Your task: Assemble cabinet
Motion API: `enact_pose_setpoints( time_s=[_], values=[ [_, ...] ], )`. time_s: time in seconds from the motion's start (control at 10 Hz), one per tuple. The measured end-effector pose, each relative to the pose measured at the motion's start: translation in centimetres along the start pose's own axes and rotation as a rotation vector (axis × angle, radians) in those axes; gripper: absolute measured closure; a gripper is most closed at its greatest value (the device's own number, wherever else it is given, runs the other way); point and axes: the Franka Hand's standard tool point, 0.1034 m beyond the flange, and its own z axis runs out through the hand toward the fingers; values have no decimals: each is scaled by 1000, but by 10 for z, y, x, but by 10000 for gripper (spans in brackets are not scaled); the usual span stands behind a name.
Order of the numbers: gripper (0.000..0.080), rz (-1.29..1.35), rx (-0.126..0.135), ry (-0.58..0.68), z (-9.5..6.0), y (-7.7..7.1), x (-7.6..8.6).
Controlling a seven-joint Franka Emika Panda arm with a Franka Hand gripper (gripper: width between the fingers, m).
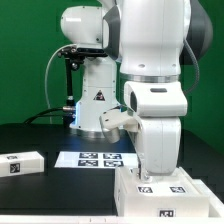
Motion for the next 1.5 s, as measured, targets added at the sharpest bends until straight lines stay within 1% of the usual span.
enact_pose_setpoints(
  time_s=[0.2,0.3,0.4,0.5,0.6,0.7,0.8,0.9,1.2,1.3,1.4,1.5],
  values=[
    [735,2,0,0,0,0,0],
    [636,2,-9,-1,-3,1,0],
    [636,6,-39,-2,-15,3,0],
    [424,19,-59,-5,-26,-3,-2],
    [424,47,-82,-6,-32,-12,-8],
    [254,90,-104,-5,-32,-25,-15],
    [67,133,-114,-2,-28,-40,-20],
    [21,159,-101,-4,-24,-46,-21],
    [4,160,-101,-4,-23,-44,-21],
    [1,241,-112,4,-25,-46,-21],
    [2,376,-133,12,-29,-57,-21],
    [2,448,-158,22,-33,-66,-17]
  ],
)
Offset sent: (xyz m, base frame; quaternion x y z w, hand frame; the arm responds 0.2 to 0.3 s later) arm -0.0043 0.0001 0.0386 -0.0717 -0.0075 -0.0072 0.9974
